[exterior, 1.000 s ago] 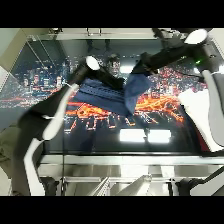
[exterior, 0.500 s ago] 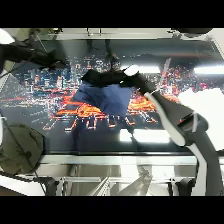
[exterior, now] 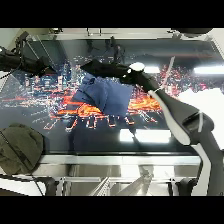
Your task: Fold the shirts.
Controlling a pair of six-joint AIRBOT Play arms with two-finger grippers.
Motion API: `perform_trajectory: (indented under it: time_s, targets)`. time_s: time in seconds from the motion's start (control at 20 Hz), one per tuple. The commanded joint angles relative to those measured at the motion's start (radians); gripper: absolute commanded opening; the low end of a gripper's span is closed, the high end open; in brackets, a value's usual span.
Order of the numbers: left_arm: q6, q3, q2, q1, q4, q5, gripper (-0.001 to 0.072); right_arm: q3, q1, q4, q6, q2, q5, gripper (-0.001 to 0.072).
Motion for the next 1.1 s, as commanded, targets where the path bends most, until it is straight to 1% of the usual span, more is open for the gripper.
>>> perform_trajectory:
  time_s: [0.0, 0.05, 0.15, 0.2, 0.25, 0.3, 0.35, 0.45, 0.5, 0.55, 0.6, 0.65, 0.75, 0.9, 1.05]
  targets:
    - [0.011, -0.007, 0.002, 0.004, -0.021, -0.013, 0.0001, 0.001, -0.114, -0.386, 0.375, 0.101, 0.194, 0.0014]
    - [0.016, -0.007, 0.002, 0.004, -0.020, -0.026, 0.0001, 0.000, -0.150, -0.443, 0.418, 0.125, 0.272, 0.0014]
    - [0.025, -0.008, 0.002, 0.003, -0.020, -0.051, 0.0001, -0.006, -0.201, -0.512, 0.460, 0.147, 0.428, 0.0014]
    - [0.031, -0.008, 0.002, 0.003, -0.020, -0.066, 0.0001, -0.027, -0.214, -0.549, 0.488, 0.156, 0.470, 0.0014]
    - [0.037, -0.008, 0.002, 0.003, -0.019, -0.083, 0.0001, -0.071, -0.219, -0.593, 0.504, 0.178, 0.465, 0.0014]
    - [0.037, -0.008, 0.002, 0.003, -0.020, -0.095, 0.0001, -0.140, -0.221, -0.649, 0.518, 0.216, 0.411, 0.0014]
    - [0.042, -0.008, 0.003, 0.003, -0.020, -0.107, 0.0001, -0.236, -0.220, -0.704, 0.531, 0.266, 0.312, 0.0015]
    - [0.045, -0.008, 0.003, 0.003, -0.020, -0.104, 0.0001, -0.411, -0.218, -0.751, 0.578, 0.340, 0.149, 0.0024]
    - [0.045, -0.008, 0.003, 0.003, -0.020, -0.097, 0.0001, -0.465, -0.219, -0.750, 0.604, 0.348, 0.112, 0.0081]
    - [0.045, -0.008, 0.003, 0.002, -0.020, -0.085, 0.0001, -0.492, -0.219, -0.751, 0.639, 0.341, 0.098, 0.0345]
    - [0.045, -0.008, 0.003, 0.000, -0.021, -0.074, 0.0001, -0.501, -0.218, -0.751, 0.681, 0.320, 0.095, 0.0665]
    - [0.045, -0.008, 0.003, -0.005, -0.020, -0.065, 0.0001, -0.500, -0.218, -0.747, 0.705, 0.296, 0.084, 0.0696]
    - [0.047, -0.008, 0.003, -0.014, -0.020, -0.064, 0.0001, -0.500, -0.220, -0.747, 0.734, 0.248, 0.057, 0.0696]
    - [0.055, -0.008, 0.003, -0.024, -0.019, -0.069, 0.0001, -0.500, -0.242, -0.751, 0.734, 0.216, 0.023, 0.0696]
    - [0.055, -0.008, 0.003, -0.024, -0.019, -0.074, 0.0001, -0.500, -0.264, -0.759, 0.723, 0.214, 0.024, 0.0696]
